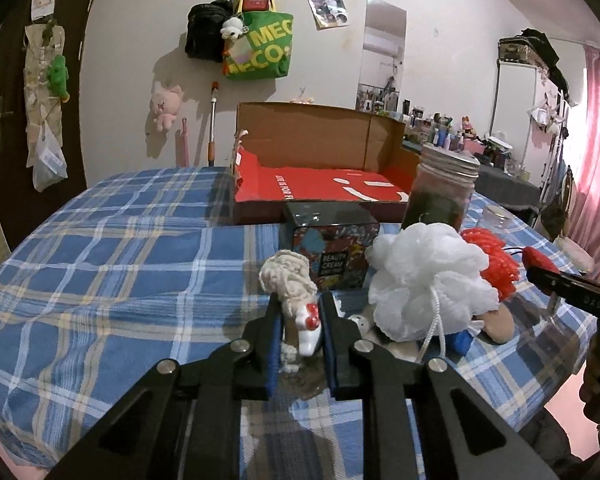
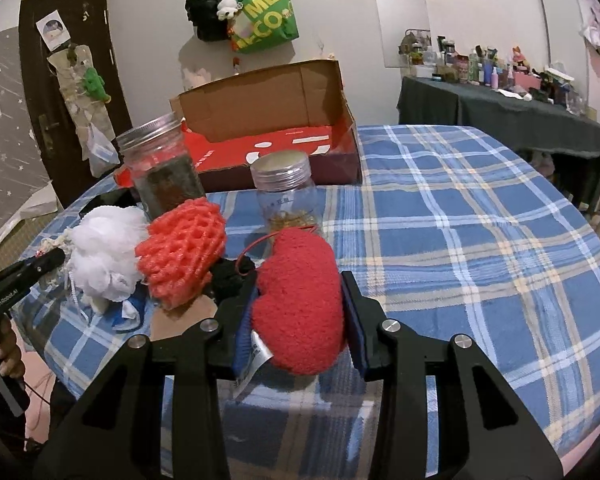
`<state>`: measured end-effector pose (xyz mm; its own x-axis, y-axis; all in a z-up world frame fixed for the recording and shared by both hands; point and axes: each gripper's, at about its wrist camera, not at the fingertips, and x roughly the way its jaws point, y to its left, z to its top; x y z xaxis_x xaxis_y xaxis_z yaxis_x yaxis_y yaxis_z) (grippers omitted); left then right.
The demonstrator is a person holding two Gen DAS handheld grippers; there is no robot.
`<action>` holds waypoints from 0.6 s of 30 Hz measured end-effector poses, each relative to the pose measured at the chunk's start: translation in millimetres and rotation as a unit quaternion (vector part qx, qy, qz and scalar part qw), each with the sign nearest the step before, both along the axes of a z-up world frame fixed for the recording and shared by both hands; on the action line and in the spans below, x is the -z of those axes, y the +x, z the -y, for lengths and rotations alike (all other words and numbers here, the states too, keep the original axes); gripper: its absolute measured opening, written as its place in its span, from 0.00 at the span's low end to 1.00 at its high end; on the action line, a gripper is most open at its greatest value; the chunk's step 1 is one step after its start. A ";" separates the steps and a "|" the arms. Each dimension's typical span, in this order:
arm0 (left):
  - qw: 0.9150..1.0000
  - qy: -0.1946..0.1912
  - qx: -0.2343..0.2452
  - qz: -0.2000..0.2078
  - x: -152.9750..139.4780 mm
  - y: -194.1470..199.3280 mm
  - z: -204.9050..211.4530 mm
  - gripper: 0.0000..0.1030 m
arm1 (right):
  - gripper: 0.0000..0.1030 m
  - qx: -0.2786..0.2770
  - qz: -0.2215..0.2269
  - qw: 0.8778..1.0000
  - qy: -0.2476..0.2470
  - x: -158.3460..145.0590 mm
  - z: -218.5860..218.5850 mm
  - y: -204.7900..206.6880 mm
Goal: Organize soft objects
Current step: 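Carry the rope doll with the left tool while the right tool carries the red plush into the box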
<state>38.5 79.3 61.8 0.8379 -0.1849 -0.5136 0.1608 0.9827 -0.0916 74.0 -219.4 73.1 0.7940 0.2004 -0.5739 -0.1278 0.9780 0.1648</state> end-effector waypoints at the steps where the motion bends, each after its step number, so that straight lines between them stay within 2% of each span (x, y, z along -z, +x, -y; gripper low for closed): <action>1: 1.000 0.000 0.000 0.000 -0.1 -0.4 0.4 0.18 | 0.36 0.001 0.000 1.000 0.001 -0.1 0.1 -0.2; 12: 1.000 0.010 -0.017 -0.012 -0.2 10.1 -13.0 0.18 | 0.36 0.012 -0.014 1.000 0.010 0.3 20.7 7.2; 18: 0.999 0.025 -0.010 -0.031 -1.7 36.0 -28.6 0.18 | 0.36 0.015 -0.031 0.999 0.015 -2.5 42.0 26.4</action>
